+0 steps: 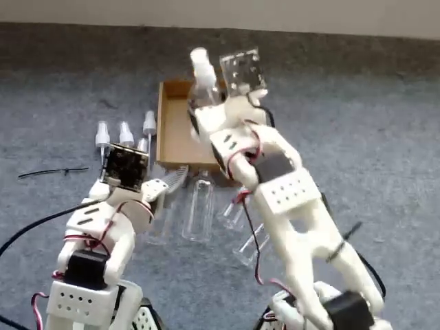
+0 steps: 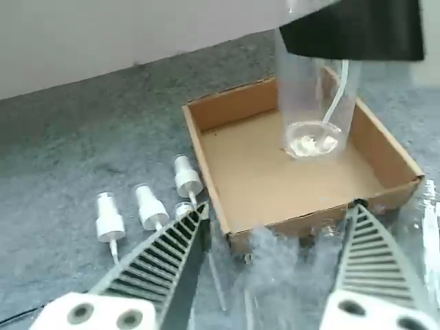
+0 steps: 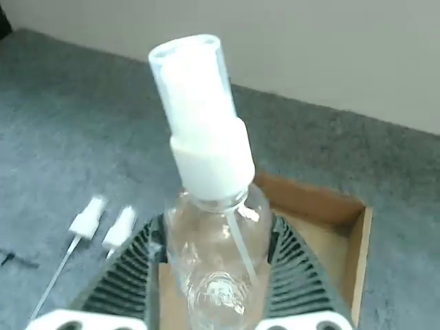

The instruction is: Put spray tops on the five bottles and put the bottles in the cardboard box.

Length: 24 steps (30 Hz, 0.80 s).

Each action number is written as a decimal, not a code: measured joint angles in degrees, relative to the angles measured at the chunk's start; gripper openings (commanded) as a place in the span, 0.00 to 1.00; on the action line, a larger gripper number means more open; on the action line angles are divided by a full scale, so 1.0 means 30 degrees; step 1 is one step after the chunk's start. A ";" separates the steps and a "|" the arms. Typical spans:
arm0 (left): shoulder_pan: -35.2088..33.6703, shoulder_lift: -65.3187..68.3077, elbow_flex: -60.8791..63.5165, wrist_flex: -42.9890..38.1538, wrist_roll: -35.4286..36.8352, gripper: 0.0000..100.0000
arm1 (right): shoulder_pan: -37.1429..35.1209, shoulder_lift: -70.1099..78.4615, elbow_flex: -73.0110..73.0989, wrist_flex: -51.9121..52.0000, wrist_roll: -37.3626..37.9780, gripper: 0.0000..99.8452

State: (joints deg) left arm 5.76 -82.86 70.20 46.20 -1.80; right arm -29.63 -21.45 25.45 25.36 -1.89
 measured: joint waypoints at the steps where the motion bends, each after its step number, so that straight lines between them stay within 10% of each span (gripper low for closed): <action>1: -0.0498 0.0000 0.0000 -0.0088 0.0000 0.28 | 0.0029 0.1172 -0.0762 -0.0762 0.0000 0.00; 13: -0.5714 0.0000 0.0000 -0.1758 -0.0674 0.28 | 0.0088 1.3919 -1.0549 -0.3546 0.0000 0.00; 24: -0.5949 0.0000 0.0000 -0.1817 -0.0674 0.28 | 0.0088 1.9458 -1.5443 -0.3546 0.0000 0.00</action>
State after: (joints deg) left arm -12.09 -82.86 70.20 40.75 -3.82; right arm -29.36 36.92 -20.88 14.73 -1.89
